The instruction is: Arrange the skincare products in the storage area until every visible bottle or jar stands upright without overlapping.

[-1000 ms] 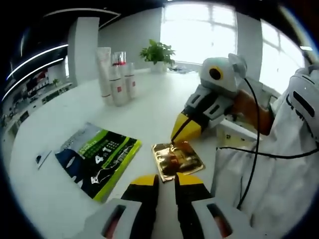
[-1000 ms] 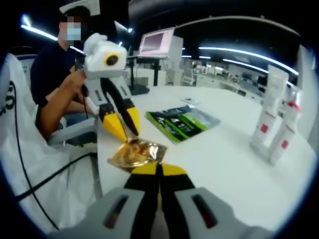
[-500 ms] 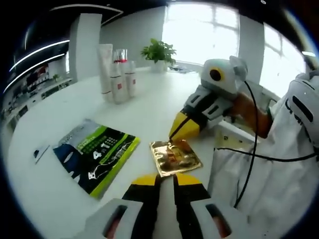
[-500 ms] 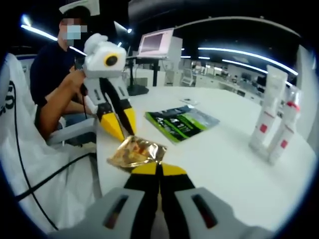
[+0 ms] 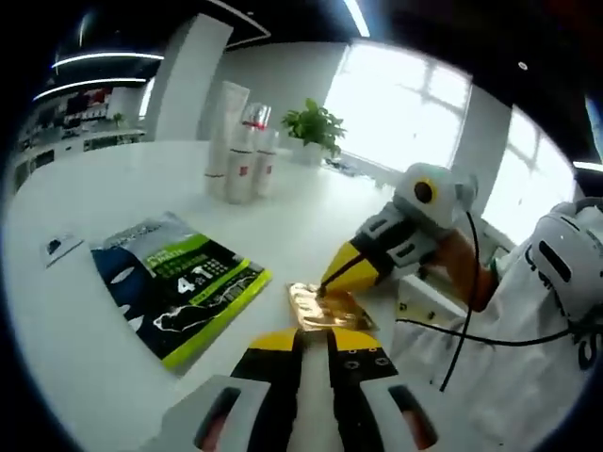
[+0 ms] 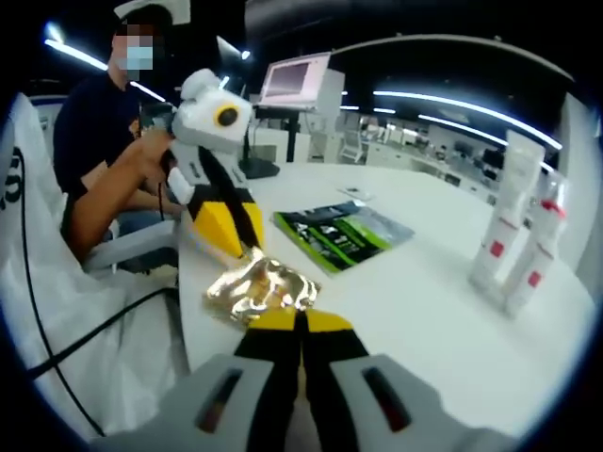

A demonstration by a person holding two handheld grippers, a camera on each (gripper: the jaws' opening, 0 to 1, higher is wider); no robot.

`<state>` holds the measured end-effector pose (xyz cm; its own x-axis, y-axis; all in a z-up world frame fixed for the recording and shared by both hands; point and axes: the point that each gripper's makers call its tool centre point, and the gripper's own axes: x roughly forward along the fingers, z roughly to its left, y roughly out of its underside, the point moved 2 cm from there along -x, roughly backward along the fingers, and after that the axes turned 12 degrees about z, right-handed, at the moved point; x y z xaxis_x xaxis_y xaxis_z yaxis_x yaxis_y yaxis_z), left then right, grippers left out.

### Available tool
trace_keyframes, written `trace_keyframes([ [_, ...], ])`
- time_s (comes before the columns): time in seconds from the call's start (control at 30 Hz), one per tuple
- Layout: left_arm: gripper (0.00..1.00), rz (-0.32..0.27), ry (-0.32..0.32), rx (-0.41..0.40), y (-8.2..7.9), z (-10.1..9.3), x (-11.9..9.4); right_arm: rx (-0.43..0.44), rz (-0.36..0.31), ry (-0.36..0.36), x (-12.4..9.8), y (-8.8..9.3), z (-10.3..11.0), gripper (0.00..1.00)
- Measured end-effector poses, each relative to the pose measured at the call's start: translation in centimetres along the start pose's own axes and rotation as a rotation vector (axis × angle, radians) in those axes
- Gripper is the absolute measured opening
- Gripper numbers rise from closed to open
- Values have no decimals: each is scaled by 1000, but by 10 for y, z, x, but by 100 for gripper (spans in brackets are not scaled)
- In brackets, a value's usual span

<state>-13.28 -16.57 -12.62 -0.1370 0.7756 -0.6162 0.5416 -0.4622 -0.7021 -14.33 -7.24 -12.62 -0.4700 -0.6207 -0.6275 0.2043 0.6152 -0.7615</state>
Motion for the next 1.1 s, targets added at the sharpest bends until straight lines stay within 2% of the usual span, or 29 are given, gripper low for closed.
trace_keyframes([
  [0.17,9,-44,60,-46,-5,-1,-1,-13,6,10,1,-1,1,0],
  [0.33,9,-29,51,-50,-2,1,3,-33,3,22,2,-3,5,0],
  [0.43,10,-56,74,-62,-6,0,1,-39,7,24,2,-3,5,0],
  [0.63,11,-70,129,-72,-8,-6,3,-44,3,26,2,-4,5,0],
  [0.9,13,-61,145,-51,-7,-9,5,-45,-1,21,2,-4,6,0],
  [1.1,18,-67,203,-58,-6,-14,4,-39,-5,17,3,-4,6,0],
])
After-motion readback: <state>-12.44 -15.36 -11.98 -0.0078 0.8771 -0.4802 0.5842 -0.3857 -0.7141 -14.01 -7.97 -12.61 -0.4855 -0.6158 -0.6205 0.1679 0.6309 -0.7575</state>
